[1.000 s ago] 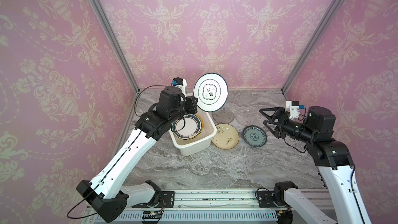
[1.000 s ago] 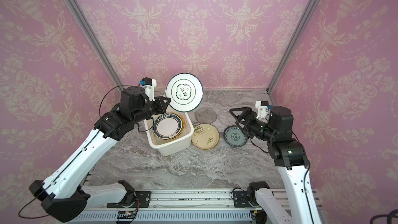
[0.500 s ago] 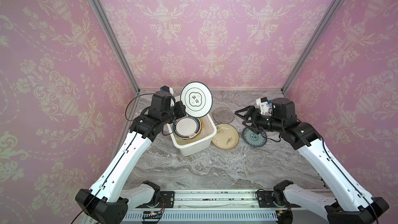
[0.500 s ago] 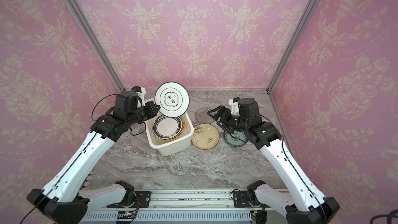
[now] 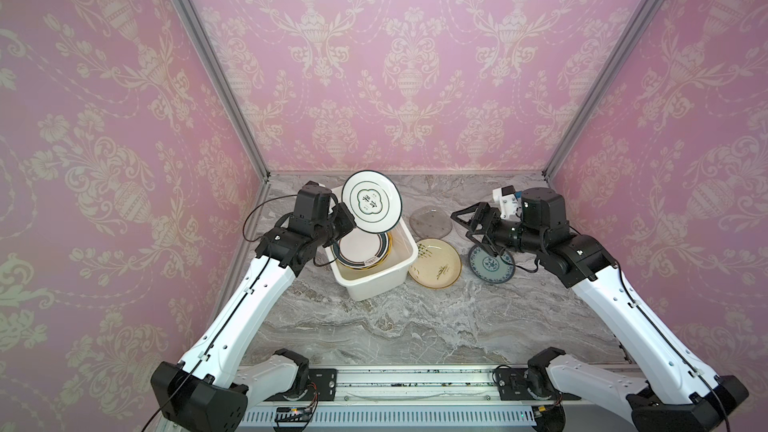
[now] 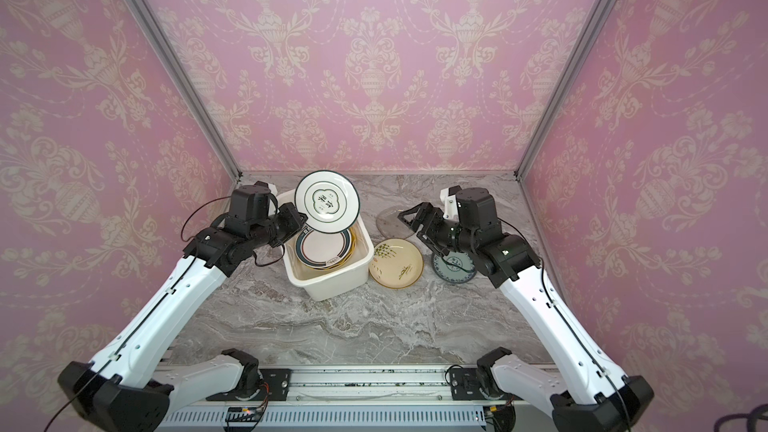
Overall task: Place the plates into the plastic bin on the countertop
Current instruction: 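Lower the upright cloud-logo plate into the bin with the left gripper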
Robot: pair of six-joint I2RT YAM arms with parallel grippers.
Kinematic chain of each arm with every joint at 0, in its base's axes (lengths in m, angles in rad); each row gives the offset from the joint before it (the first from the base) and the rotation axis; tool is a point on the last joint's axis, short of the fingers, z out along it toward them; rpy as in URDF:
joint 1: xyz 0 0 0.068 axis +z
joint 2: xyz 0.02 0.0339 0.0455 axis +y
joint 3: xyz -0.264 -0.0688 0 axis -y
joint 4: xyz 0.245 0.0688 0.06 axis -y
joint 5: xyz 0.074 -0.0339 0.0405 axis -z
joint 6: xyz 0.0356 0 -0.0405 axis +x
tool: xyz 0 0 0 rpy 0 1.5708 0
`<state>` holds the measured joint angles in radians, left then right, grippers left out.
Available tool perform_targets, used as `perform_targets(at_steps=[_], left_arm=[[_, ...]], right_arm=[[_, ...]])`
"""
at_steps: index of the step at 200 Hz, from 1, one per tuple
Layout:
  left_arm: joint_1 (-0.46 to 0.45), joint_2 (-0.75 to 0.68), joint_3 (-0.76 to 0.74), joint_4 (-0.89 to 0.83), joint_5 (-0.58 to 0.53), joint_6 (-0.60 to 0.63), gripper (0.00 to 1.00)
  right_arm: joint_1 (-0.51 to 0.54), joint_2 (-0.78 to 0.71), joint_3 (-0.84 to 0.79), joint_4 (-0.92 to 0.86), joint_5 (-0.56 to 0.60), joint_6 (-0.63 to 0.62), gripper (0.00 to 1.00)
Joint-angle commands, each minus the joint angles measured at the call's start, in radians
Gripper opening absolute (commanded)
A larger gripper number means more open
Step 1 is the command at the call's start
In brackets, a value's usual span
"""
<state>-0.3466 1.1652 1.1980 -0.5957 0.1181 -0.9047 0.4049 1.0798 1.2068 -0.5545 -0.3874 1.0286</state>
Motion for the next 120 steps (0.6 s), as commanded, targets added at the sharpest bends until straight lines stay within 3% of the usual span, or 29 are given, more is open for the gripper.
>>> perform_targets(at_steps=[1,72,120], left_arm=[[0.009,-0.005,-0.015,0.083,0.026,-0.062,0.00],[0.008,0.020,-0.070,0.128,0.031,-0.088,0.00],[0.009,0.040,-0.073,0.135,0.032,-0.082,0.00]], right_arm=[[0.008,-0.020,-0.011,0.001,0.022,0.008,0.86],[0.010,-0.004,-0.096,-0.002,0.028,0.048,0.84],[0.028,0.034,-0.060,0.003,0.034,0.021,0.84]])
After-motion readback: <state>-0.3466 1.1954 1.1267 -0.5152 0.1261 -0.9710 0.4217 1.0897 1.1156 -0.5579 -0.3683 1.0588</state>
